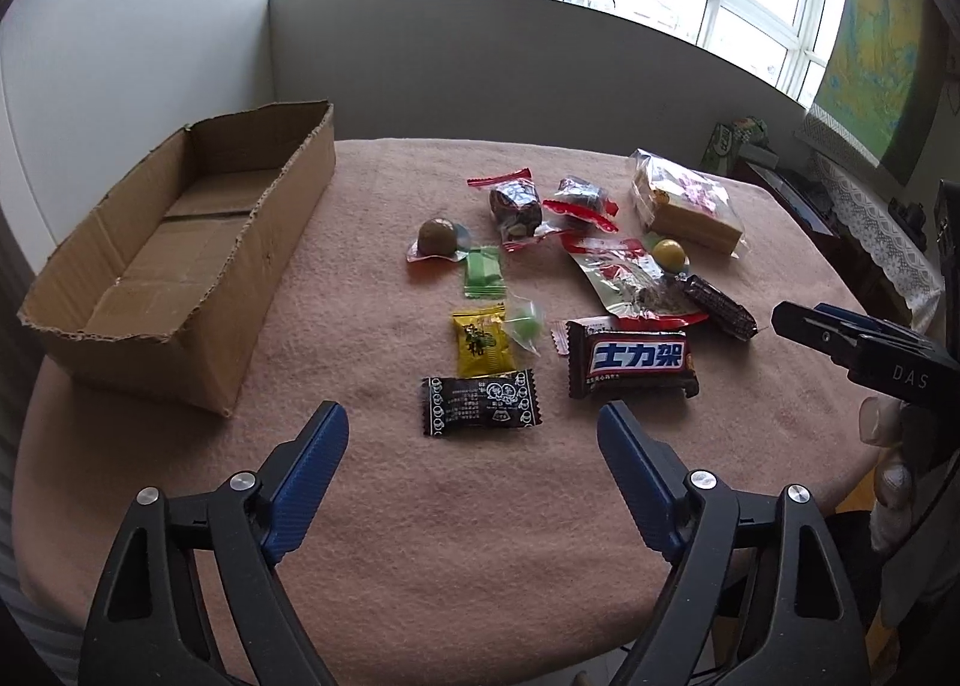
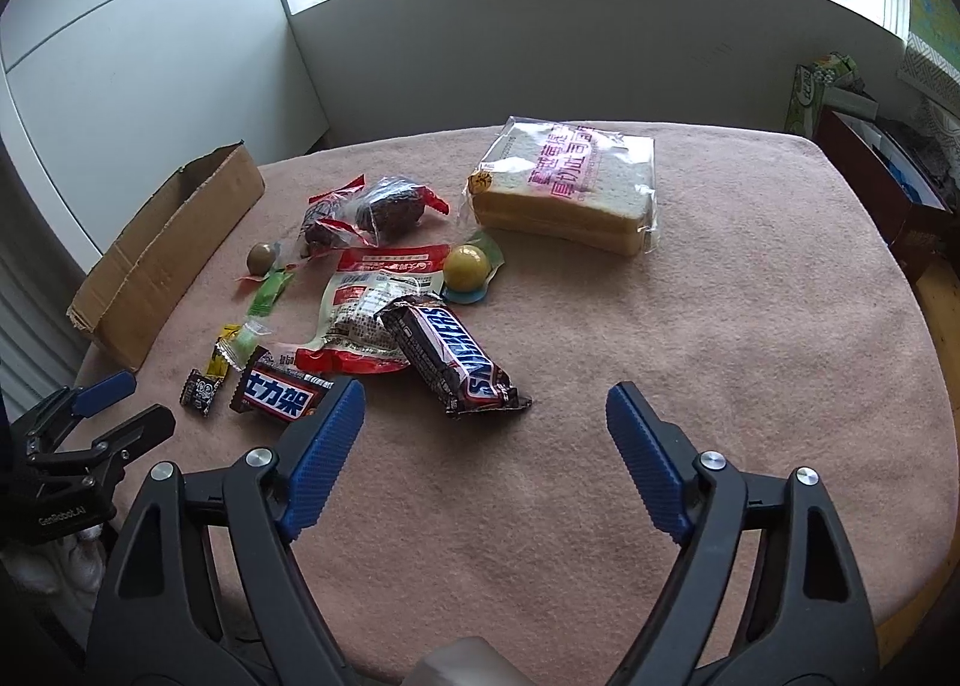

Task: Organize snacks
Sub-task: 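Grasp the black candy packet with the left tool while the right tool grasps a Snickers bar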

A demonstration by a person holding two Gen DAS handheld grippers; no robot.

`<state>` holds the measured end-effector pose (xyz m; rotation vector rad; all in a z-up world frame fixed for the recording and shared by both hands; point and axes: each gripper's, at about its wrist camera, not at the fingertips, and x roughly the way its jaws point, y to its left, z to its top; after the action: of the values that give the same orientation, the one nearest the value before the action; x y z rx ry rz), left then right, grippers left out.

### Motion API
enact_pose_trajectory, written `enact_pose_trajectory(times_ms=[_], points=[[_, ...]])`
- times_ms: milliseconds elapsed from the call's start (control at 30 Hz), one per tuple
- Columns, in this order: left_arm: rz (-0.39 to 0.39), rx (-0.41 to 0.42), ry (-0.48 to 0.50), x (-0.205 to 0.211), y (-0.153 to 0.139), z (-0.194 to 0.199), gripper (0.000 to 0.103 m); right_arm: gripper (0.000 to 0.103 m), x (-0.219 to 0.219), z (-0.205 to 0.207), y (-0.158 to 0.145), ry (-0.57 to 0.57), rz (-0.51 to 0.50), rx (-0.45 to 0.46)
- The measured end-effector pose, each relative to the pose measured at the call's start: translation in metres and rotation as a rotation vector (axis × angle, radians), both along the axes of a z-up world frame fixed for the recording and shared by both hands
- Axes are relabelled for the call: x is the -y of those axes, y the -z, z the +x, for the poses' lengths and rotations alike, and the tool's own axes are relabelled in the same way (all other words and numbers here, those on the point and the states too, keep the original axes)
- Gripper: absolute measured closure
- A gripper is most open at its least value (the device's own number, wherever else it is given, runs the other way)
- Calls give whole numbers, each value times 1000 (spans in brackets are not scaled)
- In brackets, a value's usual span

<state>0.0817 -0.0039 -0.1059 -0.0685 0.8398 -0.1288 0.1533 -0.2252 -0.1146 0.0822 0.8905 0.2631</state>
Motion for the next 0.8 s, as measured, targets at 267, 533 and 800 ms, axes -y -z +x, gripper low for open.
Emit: enact_pose_trajectory(times_ms=[267,533,800], points=[[8,-40,-6,-2,17,13,29,23,-8,34,21,-56,3,-48],[24,-59,-10,0,27,26,30,31,-13,51,27,-91,16,-70],[44,-47,-16,1,28,29,44,51,-22,51,27,-123,12,-71]])
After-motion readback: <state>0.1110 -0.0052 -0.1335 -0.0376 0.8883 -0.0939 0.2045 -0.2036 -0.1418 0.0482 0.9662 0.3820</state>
